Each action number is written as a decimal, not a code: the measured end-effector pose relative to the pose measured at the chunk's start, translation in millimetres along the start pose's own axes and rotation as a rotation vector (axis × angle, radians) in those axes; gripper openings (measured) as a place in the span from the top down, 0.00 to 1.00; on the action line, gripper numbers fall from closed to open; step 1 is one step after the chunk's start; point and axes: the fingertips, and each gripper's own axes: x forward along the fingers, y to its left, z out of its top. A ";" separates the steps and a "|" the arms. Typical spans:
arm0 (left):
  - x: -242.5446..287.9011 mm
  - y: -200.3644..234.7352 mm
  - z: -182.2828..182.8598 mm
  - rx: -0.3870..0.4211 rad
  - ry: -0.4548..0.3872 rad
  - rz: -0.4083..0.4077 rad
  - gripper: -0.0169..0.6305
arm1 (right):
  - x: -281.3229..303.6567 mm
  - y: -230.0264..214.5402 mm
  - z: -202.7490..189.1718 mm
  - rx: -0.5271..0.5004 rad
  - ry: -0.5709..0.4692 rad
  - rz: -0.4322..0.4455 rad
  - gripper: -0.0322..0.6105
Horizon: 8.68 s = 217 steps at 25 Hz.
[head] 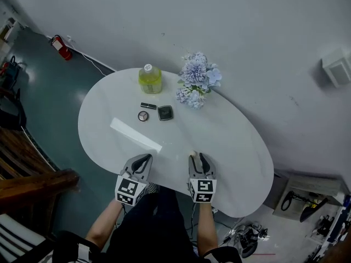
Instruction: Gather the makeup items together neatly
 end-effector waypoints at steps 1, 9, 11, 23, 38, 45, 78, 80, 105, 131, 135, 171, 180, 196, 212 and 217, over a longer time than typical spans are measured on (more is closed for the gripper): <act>-2.4 -1.5 4.4 0.005 -0.010 -0.001 0.94 | -4.3 0.6 7.1 -0.005 -0.015 -0.002 0.72; -30.3 -7.6 52.3 0.055 -0.103 0.004 0.94 | -44.1 10.2 68.2 -0.037 -0.155 -0.029 0.72; -39.0 -8.3 65.6 0.068 -0.130 0.010 0.94 | -54.2 16.0 82.0 -0.050 -0.181 -0.022 0.72; -78.5 -5.1 118.1 0.118 -0.249 0.040 0.94 | -94.2 43.8 142.7 -0.061 -0.310 -0.008 0.82; -88.0 -17.5 131.5 0.138 -0.283 0.022 0.94 | -107.8 53.6 151.5 -0.076 -0.328 -0.008 0.90; -86.5 -9.1 130.3 0.112 -0.292 0.053 0.94 | -98.2 61.9 148.5 -0.069 -0.312 0.044 0.90; -61.1 133.6 62.2 -0.091 -0.137 0.314 0.94 | 79.7 155.3 147.3 -0.217 -0.118 0.372 0.90; -52.9 143.8 52.8 -0.100 -0.118 0.297 0.94 | 93.7 155.3 140.7 -0.211 -0.098 0.356 0.90; 4.8 205.1 -20.9 -0.214 0.021 0.195 0.94 | 204.0 170.8 87.4 -0.192 0.067 0.315 0.89; 13.3 223.4 -21.6 -0.236 0.041 0.183 0.94 | 247.7 184.3 69.0 -0.301 0.236 0.344 0.58; 9.4 225.8 -22.1 -0.232 0.042 0.186 0.94 | 247.5 185.9 70.1 -0.304 0.236 0.346 0.59; -19.5 82.1 92.9 0.133 -0.118 -0.199 0.94 | 29.4 101.4 129.7 -0.138 0.004 -0.064 0.59; -1.6 9.1 95.0 0.225 -0.105 -0.381 0.94 | -32.7 59.3 96.6 -0.027 -0.010 -0.232 0.59; 37.7 -93.3 69.7 0.255 -0.026 -0.472 0.94 | -88.8 -22.3 22.0 0.083 0.037 -0.312 0.59; 82.7 -81.3 5.0 0.180 0.091 -0.336 0.94 | -24.3 -52.9 -57.6 0.096 0.151 -0.184 0.59; 87.0 -79.1 -9.6 0.158 0.111 -0.311 0.94 | -14.3 -59.2 -75.2 0.118 0.168 -0.171 0.59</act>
